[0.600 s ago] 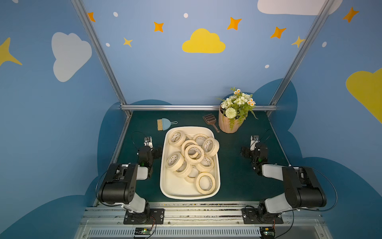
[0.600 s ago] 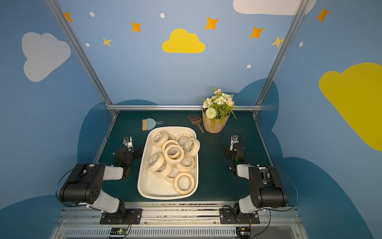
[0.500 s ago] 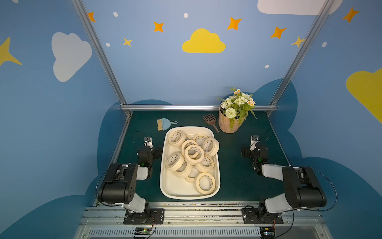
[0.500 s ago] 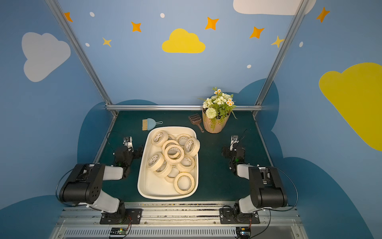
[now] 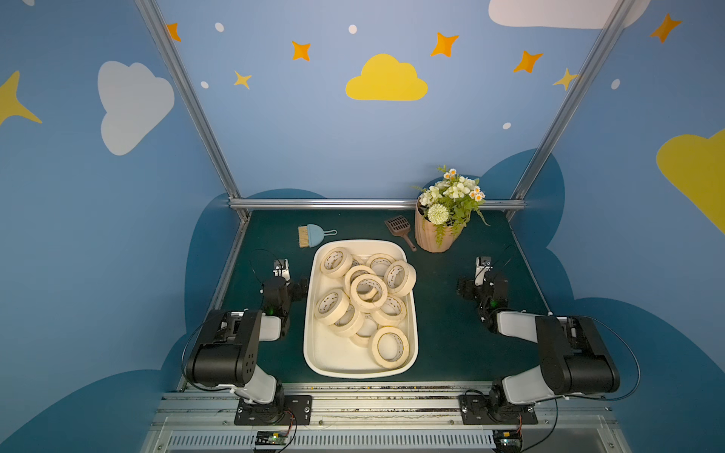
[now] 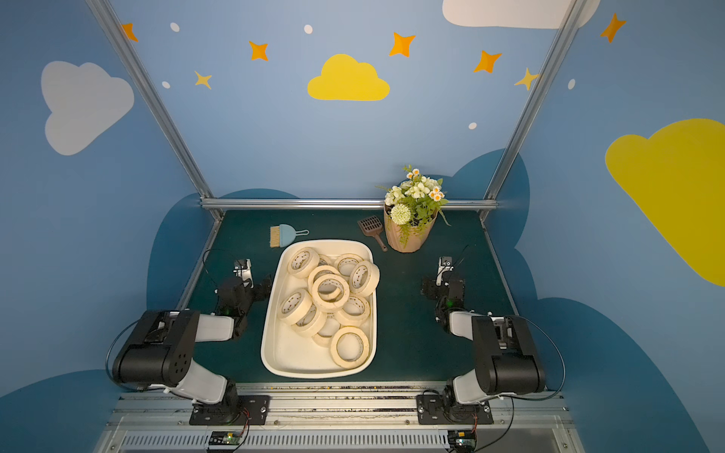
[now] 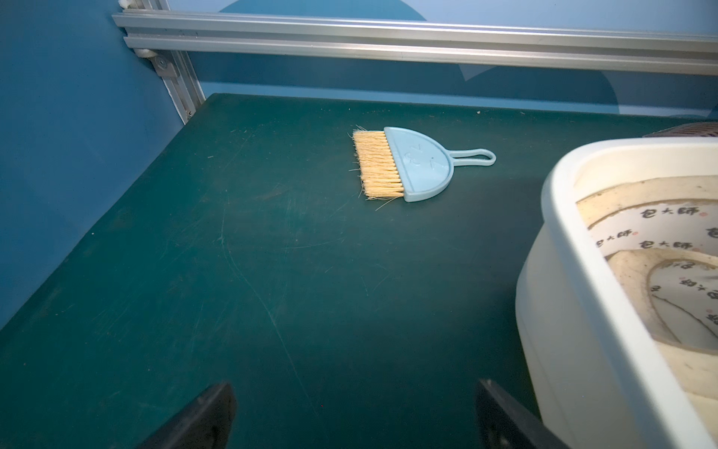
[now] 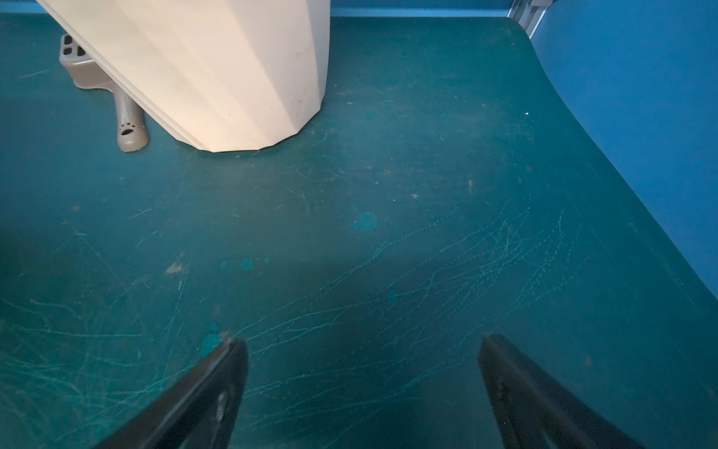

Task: Take out the art tape in the storage box
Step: Pick up the art tape from the storage box.

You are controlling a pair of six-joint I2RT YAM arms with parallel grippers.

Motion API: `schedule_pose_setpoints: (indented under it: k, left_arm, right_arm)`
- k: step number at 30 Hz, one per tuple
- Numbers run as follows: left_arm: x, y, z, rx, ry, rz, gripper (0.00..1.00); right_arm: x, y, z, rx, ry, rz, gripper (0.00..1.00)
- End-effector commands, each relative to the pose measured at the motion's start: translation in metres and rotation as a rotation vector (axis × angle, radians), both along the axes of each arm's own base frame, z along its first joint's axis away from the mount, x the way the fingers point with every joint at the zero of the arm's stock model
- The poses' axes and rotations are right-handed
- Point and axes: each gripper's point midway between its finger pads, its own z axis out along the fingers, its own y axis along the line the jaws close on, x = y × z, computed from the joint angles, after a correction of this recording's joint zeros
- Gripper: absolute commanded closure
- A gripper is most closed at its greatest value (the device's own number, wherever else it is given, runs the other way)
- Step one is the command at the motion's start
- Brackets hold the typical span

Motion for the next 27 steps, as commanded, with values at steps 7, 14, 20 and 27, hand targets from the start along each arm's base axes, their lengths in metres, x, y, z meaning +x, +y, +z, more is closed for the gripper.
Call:
schedule_pose_setpoints:
  k: [7, 14, 20, 27]
  left_arm:
    - [0.006, 0.000, 0.013, 0.010, -0.030, -0.003, 0.00]
    - [0.008, 0.000, 0.011, -0.008, -0.016, -0.013, 0.00]
    - [0.008, 0.005, 0.026, -0.002, -0.062, 0.008, 0.05]
    - [-0.008, 0.004, 0.116, -0.013, -0.142, 0.097, 0.09]
  right_arm:
    - [0.006, 0.001, 0.014, 0.000, -0.031, 0.003, 0.02]
    - [0.008, 0.000, 0.013, 0.030, -0.019, 0.020, 0.02]
    - [0.011, -0.012, 0.041, 0.017, -0.131, -0.063, 0.01]
    - [-0.016, 0.014, 0.119, 0.006, 0.084, -0.032, 0.02]
